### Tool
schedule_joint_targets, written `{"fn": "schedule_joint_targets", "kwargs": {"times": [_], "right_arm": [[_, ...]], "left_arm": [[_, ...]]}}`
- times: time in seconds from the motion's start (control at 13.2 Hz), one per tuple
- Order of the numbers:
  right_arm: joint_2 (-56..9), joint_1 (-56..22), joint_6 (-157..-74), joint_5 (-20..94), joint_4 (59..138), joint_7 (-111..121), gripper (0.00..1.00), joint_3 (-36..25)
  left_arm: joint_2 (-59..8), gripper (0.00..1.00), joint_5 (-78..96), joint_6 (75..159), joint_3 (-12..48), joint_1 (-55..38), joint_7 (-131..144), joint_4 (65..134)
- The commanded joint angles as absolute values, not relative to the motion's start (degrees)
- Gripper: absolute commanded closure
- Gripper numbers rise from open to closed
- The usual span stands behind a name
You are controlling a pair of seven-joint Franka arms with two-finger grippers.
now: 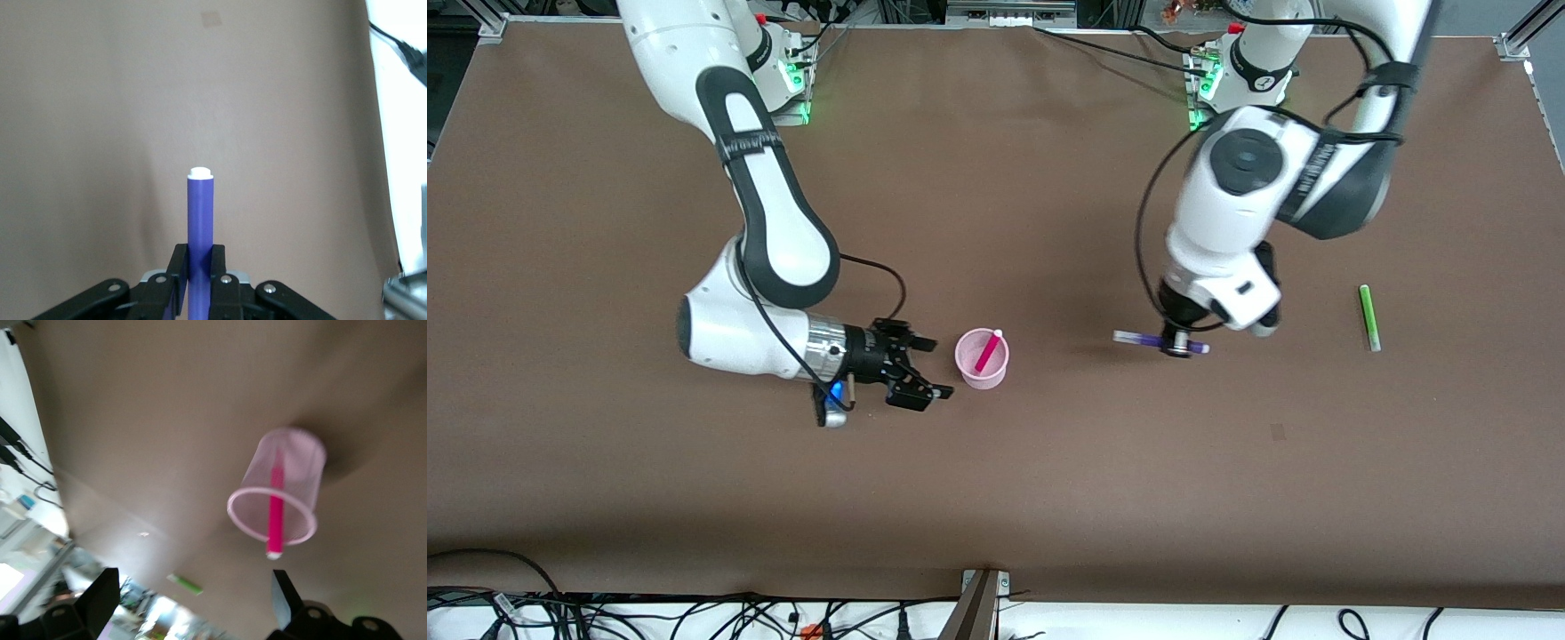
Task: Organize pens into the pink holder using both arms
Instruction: 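Carry the purple pen over the cup with the left gripper while the right withdraws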
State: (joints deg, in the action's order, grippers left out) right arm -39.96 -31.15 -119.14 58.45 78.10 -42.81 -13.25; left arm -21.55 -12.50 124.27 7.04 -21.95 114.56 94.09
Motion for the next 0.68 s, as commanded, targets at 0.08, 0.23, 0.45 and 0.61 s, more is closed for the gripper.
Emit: {"fn": "schedule_joint_targets", "kwargs": {"times": [0.08,0.23,0.45,0.61], "right_arm": [[-34.81,-31.20,-110.94,42.14,79.28,-31.33,0.00,-19.49],[-32.44,-31.20,-106.11,36.93,79.36,-22.54,0.00,-22.66],[-27.27,-31.29,-98.89,30.35,80.41,-9.27,0.00,-29.60],[-23.14,-31.29,-98.17,21.05,81.82,-6.16,0.00,-30.41]], "left_arm": [[-32.85,1.00,-23.52,119.28,5.80,-30.65,123.37,80.18],[-37.77,1.00,-32.13,118.22,4.75,-35.22,129.61,75.26],[-43.66,1.00,-36.30,117.33,-0.76,-42.95,132.36,68.92],[-47.27,1.00,-36.30,117.42,-8.83,-50.67,132.45,66.80]]}}
